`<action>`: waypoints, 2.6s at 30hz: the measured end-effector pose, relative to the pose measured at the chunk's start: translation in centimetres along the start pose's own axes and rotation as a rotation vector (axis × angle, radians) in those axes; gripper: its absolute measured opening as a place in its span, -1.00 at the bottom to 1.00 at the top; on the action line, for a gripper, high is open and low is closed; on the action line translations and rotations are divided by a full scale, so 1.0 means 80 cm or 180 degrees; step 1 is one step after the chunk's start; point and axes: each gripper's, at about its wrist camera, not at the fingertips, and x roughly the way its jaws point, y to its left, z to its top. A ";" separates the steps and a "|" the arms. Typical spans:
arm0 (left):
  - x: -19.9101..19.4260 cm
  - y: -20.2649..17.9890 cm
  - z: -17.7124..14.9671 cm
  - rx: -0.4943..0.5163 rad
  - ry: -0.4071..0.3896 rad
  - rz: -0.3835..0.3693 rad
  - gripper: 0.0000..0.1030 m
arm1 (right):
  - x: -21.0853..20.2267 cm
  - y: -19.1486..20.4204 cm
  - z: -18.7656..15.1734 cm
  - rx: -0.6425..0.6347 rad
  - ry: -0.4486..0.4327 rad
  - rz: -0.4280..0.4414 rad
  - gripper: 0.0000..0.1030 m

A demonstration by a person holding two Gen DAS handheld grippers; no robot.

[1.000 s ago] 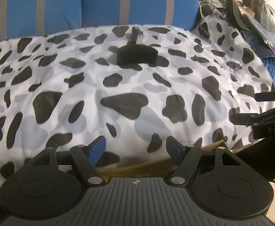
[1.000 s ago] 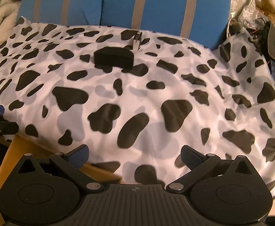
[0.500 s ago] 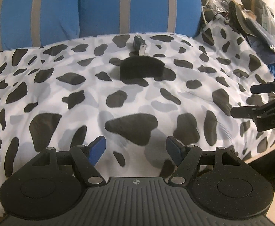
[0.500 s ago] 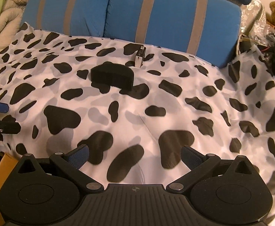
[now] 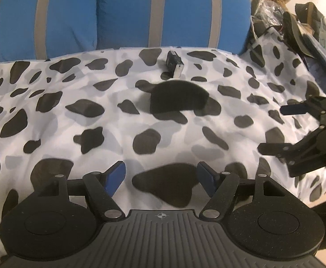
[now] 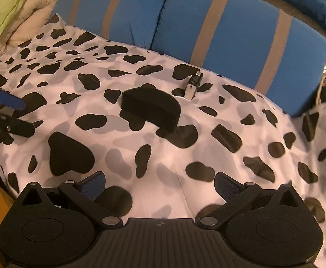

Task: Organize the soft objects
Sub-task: 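Grasp the black foam sponge with the right tool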

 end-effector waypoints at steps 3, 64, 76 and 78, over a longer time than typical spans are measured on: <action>0.007 0.002 0.010 -0.0001 -0.0004 0.0004 0.36 | 0.013 -0.005 0.006 -0.0010 -0.0024 0.0052 1.00; 0.053 -0.010 0.060 -0.0218 0.0312 -0.0306 0.36 | 0.134 -0.030 0.115 -0.0321 -0.0218 0.0109 0.43; 0.057 -0.012 0.053 -0.0251 0.0287 -0.0259 0.36 | 0.035 -0.042 0.062 -0.0404 -0.0300 -0.0605 0.43; 0.056 -0.012 0.053 -0.0258 0.0252 -0.0259 0.36 | 0.022 -0.043 0.054 -0.0410 -0.0313 -0.0699 0.43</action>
